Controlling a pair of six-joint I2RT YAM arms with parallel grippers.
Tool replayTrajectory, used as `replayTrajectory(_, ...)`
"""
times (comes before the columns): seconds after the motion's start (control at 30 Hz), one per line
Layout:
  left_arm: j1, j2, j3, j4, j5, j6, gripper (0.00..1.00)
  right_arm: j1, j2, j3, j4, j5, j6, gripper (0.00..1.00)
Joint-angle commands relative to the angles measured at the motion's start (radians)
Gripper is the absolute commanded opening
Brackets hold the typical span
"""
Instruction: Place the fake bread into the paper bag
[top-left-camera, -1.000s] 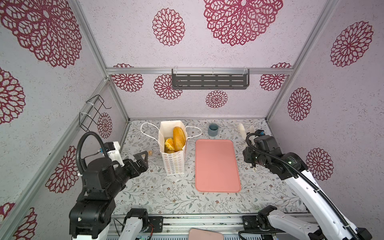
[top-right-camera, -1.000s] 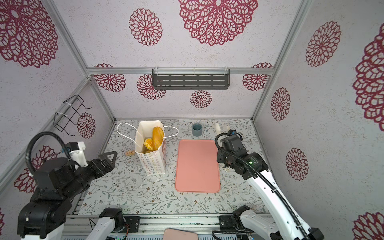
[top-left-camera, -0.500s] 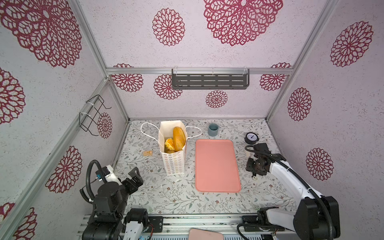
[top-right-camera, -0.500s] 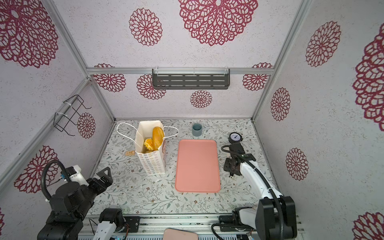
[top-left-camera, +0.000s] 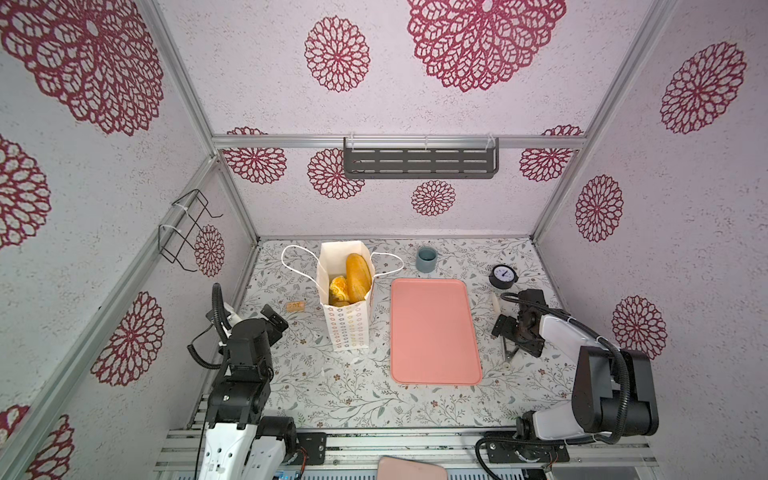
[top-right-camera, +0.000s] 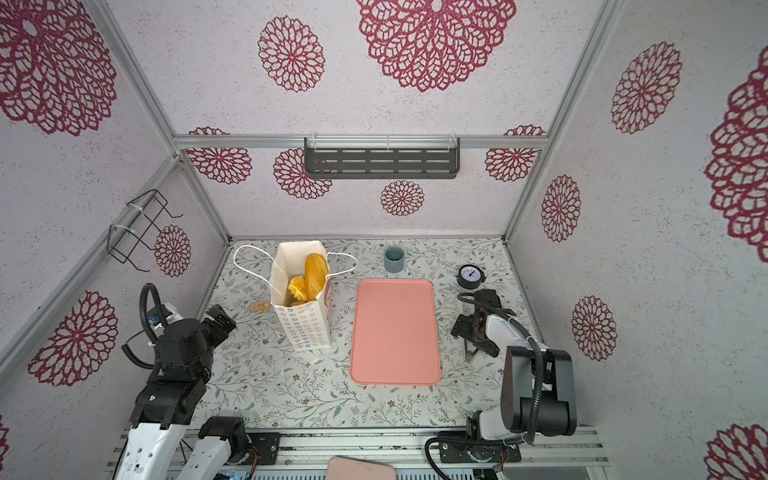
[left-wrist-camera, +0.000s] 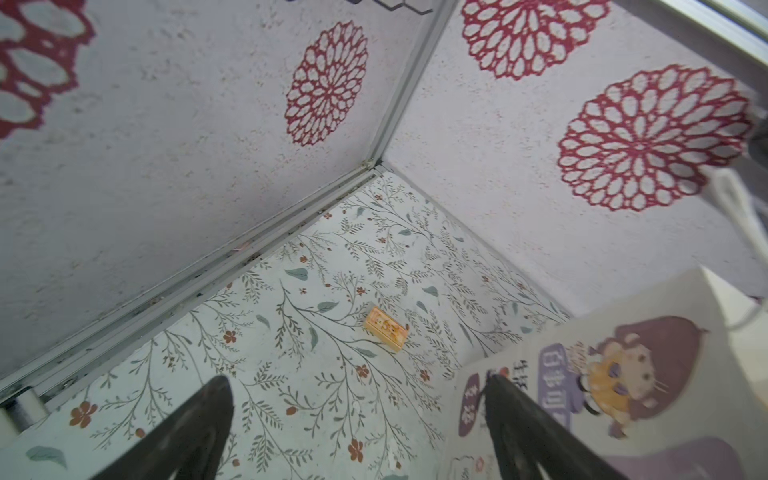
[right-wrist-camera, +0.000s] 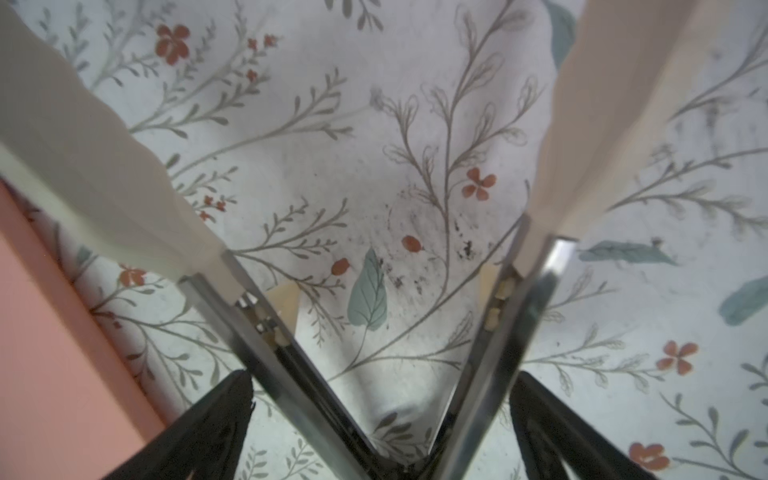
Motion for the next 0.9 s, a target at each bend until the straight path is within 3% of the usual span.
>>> replayTrajectory(0.0,0.047,0.037,-0.060,0.235,-0.117,0.045,0.97,-0.005,-0.132,-0.011,0.046,0.084,0.044,0.99)
replayTrajectory(0.13,0.089,0.147,-0.140,0.397,-0.154,0.156,0.97,-0.003,-0.371,-0.078,0.162,0.269,0.089,0.99)
replayTrajectory(0.27,0.120,0.285,-0.153,0.499,-0.157,0.247,0.97,-0.001,-0.640,-0.346,0.639,0.254,-0.005,0.99)
replayTrajectory(0.37,0.143,0.416,-0.151,0.570,-0.133,0.267,0.97,-0.002,-0.807,-0.590,1.008,0.370,-0.028,0.99)
replayTrajectory(0.43,0.150,0.495,-0.163,0.650,-0.105,0.291,0.97,-0.002,-0.855,-0.702,1.193,0.407,-0.107,0.99)
replayTrajectory(0.53,0.155,0.592,-0.207,0.820,-0.066,0.329,0.97,0.000,-0.745,-0.630,1.035,0.357,-0.240,0.99)
replayTrajectory(0.6,0.164,0.659,-0.233,0.952,-0.032,0.353,0.97,0.002,-0.628,-0.606,1.030,0.311,-0.262,0.99)
replayTrajectory(0.67,0.169,0.694,-0.211,0.980,0.035,0.362,0.97,0.012,-0.515,-0.608,1.123,0.271,-0.264,0.99)
replayTrajectory(0.73,0.169,0.749,-0.235,1.139,0.083,0.389,0.97,0.032,-0.412,-0.632,1.270,0.264,-0.276,0.99)
replayTrajectory(0.87,0.166,0.846,-0.242,1.294,0.138,0.426,0.97,0.065,-0.208,-0.622,1.475,0.267,-0.326,0.99)
